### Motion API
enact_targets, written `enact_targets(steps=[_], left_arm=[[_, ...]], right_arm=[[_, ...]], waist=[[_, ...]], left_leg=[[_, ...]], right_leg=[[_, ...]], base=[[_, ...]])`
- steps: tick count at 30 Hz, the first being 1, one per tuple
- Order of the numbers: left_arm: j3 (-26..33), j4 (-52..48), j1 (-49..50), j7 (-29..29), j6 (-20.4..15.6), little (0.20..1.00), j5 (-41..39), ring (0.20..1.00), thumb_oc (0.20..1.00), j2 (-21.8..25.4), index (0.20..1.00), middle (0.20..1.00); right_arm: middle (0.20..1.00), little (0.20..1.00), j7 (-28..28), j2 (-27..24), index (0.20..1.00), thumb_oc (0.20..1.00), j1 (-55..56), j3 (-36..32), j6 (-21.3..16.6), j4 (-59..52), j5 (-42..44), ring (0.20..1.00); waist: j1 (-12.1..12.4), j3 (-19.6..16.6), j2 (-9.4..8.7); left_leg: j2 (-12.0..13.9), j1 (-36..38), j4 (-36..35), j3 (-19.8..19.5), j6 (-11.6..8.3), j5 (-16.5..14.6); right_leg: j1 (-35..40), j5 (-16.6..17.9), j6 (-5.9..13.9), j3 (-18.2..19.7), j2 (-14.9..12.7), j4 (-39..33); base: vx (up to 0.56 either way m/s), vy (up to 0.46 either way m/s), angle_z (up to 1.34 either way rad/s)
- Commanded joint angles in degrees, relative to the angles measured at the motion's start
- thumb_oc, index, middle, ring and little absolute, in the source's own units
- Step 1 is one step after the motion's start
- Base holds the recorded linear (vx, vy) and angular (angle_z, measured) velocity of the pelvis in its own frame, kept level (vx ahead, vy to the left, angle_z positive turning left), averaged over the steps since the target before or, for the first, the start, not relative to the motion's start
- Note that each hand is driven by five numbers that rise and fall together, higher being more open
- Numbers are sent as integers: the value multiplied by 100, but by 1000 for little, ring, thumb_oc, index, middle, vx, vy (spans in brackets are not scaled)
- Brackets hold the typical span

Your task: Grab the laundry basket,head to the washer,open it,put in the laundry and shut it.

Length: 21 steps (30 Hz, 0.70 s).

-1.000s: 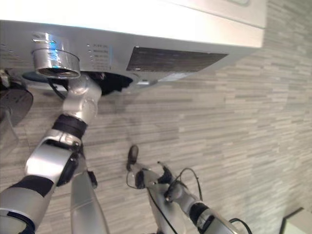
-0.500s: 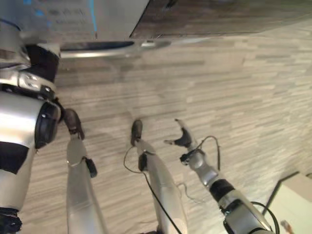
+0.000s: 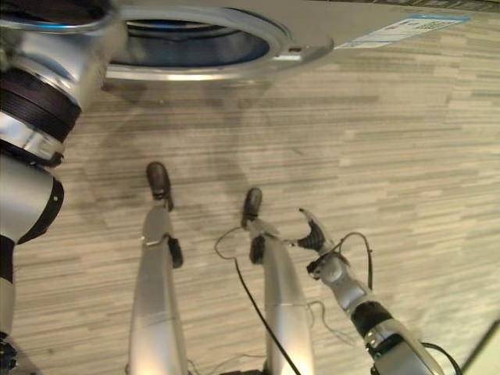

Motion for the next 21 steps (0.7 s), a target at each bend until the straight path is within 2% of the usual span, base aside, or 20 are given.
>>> enact_targets(steps=[1,2,4,7,8,9,10,11,12,13,14,15,16,19,21], left_arm=[[249,115,-290,-297,231,1000,2051,1000,1000,-66,1000,1000],[-145,-227,58,-822,453,1000,2819,1000,1000,16,1000,1000],[-231,-859,434,-1167,452,1000,2884,1000,1000,191,1000,1000],[-165,-1498,849,-1386,409,1000,2762,1000,1000,360,1000,1000],[58,-2246,1429,-1572,329,1000,2490,1000,1000,570,1000,1000],[81,-2281,1460,-1580,344,1000,2491,1000,1000,589,1000,1000],[326,-3014,2021,-1709,241,1000,2234,1000,1000,751,1000,1000],[363,-3064,2067,-1719,265,1000,2237,1000,1000,780,1000,1000],[650,-3893,2794,-1824,87,1000,1785,1000,1000,1052,1000,1000],[662,-3903,2807,-1826,92,1000,1786,1000,1000,1058,1000,1000],[823,-4257,3230,-1873,44,1000,1508,1000,1000,1164,1000,1000],[1185,-4890,4065,-1952,-159,1000,849,1000,1000,1311,1000,1000],[1215,-4914,4096,-1957,-149,1000,850,1000,1000,1324,1000,1000],[1730,-5607,5955,-2481,-28,1000,337,1000,1000,1642,1000,1000],[1883,-5661,6393,-2607,29,1000,397,1000,1000,1689,1000,1000]], right_arm=[[1000,1000,103,-73,1000,1000,610,162,-90,169,43,1000],[1000,1000,224,-93,1000,1000,603,165,-30,223,95,1000],[1000,1000,344,-146,1000,1000,726,88,41,222,92,1000],[1000,1000,466,-167,1000,1000,897,22,99,255,93,1000],[1000,1000,565,-144,1000,1000,1082,-53,156,298,56,1000],[1000,1000,566,-152,1000,1000,1093,-43,155,295,54,1000],[1000,1000,619,-53,1000,1000,1229,-110,189,574,15,1000],[1000,1000,617,-62,1000,1000,1234,-90,184,579,14,1000],[1000,1000,685,45,1000,1000,1414,-127,226,724,-66,1000],[1000,1000,685,41,1000,1000,1414,-120,226,724,-66,1000],[1000,1000,722,107,1000,1000,1503,-131,248,827,-102,1000],[1000,1000,749,251,1000,1000,1607,-147,269,1179,-119,1000],[1000,1000,747,244,1000,1000,1603,-131,265,1183,-118,1000],[1000,1000,935,293,1000,1000,1910,-304,287,1359,-148,1000],[1000,1000,975,307,1000,1000,1989,-360,282,1450,-135,1000]], waist=[[-183,-668,274],[-138,-654,249],[-93,-676,262],[-48,-708,298],[26,-747,351],[19,-746,357],[106,-771,419],[92,-762,427],[213,-779,503],[207,-777,505],[260,-789,548],[396,-810,627],[384,-809,639],[528,-856,767],[542,-882,783]], left_leg=[[171,198,-261,-84,120,-220],[235,578,-447,-35,103,-154],[249,820,-516,-4,89,-136],[259,1066,-572,23,73,-116],[253,1301,-632,35,46,-85],[254,1323,-642,37,44,-83],[245,1536,-697,46,16,-46],[247,1570,-712,49,14,-43],[242,1799,-755,58,-18,-15],[241,1807,-759,58,-18,-14],[247,1924,-782,63,-31,1],[208,2197,-823,73,-54,-6],[215,2204,-840,71,-53,12],[244,2772,-976,57,-86,82],[256,2929,-1011,68,-92,86]], right_leg=[[787,-169,483,40,-45,-277],[1070,-111,505,54,10,-462],[1294,-88,510,54,14,-572],[1522,-93,500,27,1,-630],[1748,-121,475,6,-1,-700],[1769,-119,474,5,1,-709],[2002,-159,448,-12,-17,-757],[2035,-156,447,-13,-14,-771],[2294,-200,429,-47,-35,-804],[2302,-200,429,-48,-34,-807],[2420,-226,413,-60,-36,-809],[2705,-268,387,-74,-75,-848],[2714,-248,386,-78,-65,-868],[3280,-368,342,-140,-67,-881],[3440,-393,329,-130,-65,-914]], base=[[-22,41,-5],[-10,23,-7],[-3,8,-2],[0,0,0],[0,0,0],[0,0,0],[-3,15,-6],[-8,20,-7],[-6,3,-4],[0,0,0],[8,11,11],[3,13,11],[2,11,11],[10,29,8],[32,7,8]])
